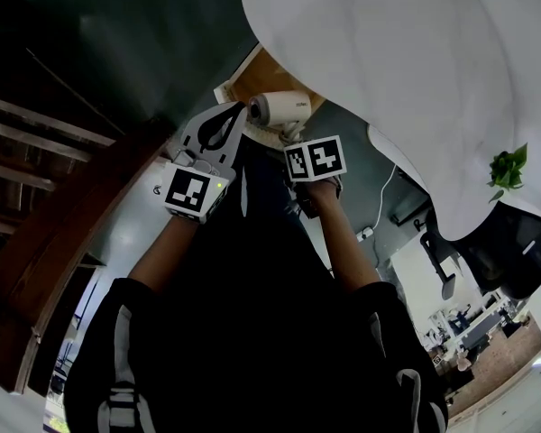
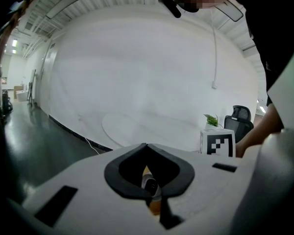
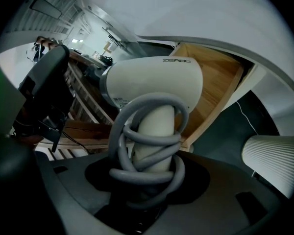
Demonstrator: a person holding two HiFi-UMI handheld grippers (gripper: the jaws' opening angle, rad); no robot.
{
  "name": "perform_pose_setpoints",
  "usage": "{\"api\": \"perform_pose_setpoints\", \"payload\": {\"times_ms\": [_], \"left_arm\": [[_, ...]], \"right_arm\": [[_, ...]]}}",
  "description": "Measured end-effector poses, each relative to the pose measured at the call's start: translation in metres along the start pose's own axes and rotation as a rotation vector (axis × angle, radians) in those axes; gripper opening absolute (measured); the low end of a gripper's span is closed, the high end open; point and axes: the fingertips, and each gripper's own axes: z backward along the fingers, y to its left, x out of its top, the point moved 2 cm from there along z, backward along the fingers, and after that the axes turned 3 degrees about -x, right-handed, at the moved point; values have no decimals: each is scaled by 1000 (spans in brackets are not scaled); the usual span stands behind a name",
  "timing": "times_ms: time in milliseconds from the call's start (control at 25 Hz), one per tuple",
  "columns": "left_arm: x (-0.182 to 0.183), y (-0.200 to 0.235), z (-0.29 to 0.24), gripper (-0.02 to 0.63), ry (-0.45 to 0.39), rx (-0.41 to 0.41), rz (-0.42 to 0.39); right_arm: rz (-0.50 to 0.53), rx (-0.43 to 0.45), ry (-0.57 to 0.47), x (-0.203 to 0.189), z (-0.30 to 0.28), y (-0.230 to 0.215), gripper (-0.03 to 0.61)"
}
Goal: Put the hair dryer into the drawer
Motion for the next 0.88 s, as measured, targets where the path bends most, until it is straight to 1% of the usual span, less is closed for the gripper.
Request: {"api": "perform_pose_setpoints", "payload": {"times_ms": [200, 320, 520, 800, 880], "left_arm": [[6, 1, -5, 8, -13, -15, 0], [10, 5, -5, 7, -23, -10, 7], [8, 10, -4, 7, -15, -2, 22], [10, 9, -5, 8, -30, -1, 33], [8, 8, -5, 7, -21, -2, 30]], "right_arm": [[11, -5, 6, 12, 5, -2, 259], [6, -7, 14, 22, 4, -6, 259], [17, -19, 45, 34, 0, -16, 264], [53, -55, 127, 34, -17, -29, 264], [56, -56, 147, 33, -23, -31, 265]]}}
